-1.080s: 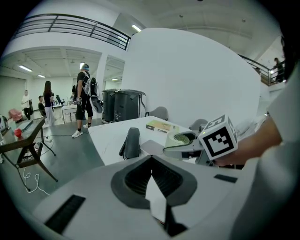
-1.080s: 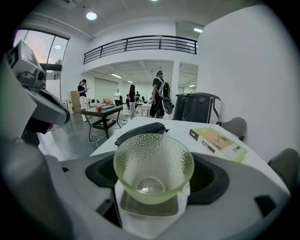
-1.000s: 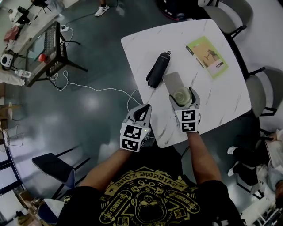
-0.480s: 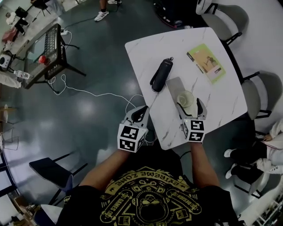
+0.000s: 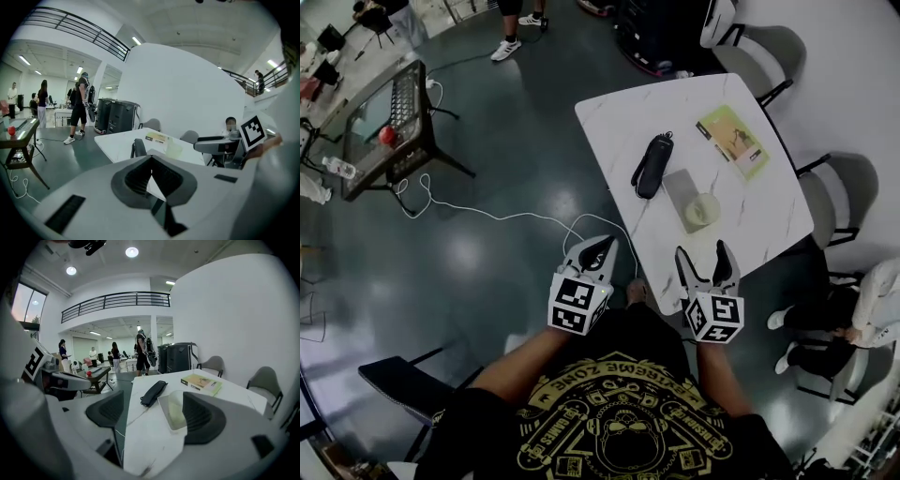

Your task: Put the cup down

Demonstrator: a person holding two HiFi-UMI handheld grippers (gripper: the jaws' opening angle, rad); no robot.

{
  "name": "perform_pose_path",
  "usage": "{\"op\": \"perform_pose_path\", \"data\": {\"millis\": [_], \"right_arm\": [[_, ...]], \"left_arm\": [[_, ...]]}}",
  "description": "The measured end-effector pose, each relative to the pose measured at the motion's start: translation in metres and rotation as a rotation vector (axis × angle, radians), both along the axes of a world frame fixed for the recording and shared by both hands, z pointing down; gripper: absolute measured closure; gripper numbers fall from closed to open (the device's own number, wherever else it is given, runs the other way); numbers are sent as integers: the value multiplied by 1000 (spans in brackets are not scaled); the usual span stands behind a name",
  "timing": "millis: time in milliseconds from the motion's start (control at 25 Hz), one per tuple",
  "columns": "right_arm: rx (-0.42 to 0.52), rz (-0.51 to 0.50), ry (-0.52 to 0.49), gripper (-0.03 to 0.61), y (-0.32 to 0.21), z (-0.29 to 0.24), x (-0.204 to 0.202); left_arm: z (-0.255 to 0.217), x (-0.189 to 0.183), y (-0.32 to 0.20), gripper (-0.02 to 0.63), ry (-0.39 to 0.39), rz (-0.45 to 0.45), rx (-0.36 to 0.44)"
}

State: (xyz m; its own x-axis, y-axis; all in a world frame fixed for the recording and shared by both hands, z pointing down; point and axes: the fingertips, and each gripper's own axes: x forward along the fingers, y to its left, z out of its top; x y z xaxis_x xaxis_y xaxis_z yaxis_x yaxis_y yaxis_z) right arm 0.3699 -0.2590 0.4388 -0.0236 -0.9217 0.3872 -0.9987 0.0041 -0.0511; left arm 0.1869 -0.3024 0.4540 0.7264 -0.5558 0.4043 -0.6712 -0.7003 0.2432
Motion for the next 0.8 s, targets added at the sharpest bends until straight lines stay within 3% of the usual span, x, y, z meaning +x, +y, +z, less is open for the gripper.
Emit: {"op": "perform_pose_path", "data": {"millis": [120,320,480,800], "right_arm": [[25,17,6,223,16,-13,-27],[36,41,38,374,44,-27,-66],[34,44,68,553,65,-34,-93],[36,-60,54,572,80,-43,-140]], "left_arm": [[-13,-12,10,607,31,42,35],[-34,-32,28,607,77,107,82],[-38,-43,46,607,112,139,73],[-40,-66,72,607,113,129,75]]}}
